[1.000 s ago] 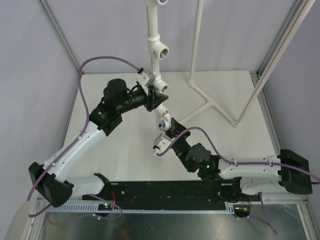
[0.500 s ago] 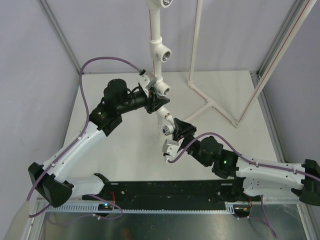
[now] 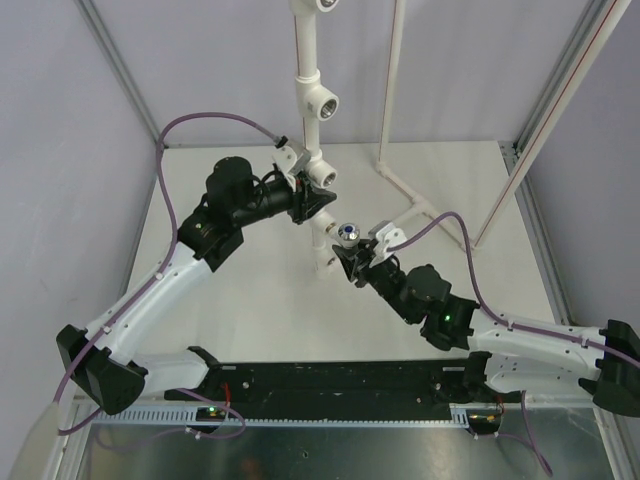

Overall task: Install the water faucets
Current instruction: Screw the water faucet onto the adaptor.

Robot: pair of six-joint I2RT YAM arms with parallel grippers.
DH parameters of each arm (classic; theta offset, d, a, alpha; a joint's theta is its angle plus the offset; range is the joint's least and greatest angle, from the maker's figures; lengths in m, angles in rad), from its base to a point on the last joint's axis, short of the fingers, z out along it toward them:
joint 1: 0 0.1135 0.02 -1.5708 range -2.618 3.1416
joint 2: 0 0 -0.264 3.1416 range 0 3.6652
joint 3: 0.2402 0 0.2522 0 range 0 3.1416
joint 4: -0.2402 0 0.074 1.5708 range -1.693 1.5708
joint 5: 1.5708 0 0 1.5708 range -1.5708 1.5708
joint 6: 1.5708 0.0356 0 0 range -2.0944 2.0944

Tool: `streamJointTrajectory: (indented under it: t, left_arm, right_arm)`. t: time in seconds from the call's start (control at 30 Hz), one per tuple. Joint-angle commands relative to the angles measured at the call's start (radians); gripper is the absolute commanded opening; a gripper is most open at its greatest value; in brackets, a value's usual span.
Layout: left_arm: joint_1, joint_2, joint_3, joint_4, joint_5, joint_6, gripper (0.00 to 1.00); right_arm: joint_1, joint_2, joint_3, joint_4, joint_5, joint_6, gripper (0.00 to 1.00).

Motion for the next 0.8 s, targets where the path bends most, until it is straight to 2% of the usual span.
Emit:
streamJointTrajectory:
  t: [0.0,0.27,0.47,0.57,0.77]
  left_arm:
    - [-0.077,0.009,0.006,-0.177,0.231,-0.049,0.0]
    - [-0.073,0.001,0.003,-0.177,0.235,-0.044,0.0]
    - [-0.066,-0.002,0.001,-0.177,0.233,-0.042,0.0]
    - [-0.06,-0.005,0.002,-0.176,0.243,-0.043,0.0]
    - [-0.055,-0.005,0.001,-0.176,0.244,-0.042,0.0]
  right_arm:
    - [-0.029,0.052,0.007,0.101,-0.096,0.527,0.0]
    - [-0.083,0.021,-0.018,0.017,-0.088,0.951,0.0]
    - [-0.117,0.019,-0.027,-0.078,-0.092,1.419,0.0]
    - [-0.134,0.026,-0.06,-0.069,-0.13,1.674,0.0]
    - [-0.143,0.052,-0.131,0.05,-0.196,1.98,0.0]
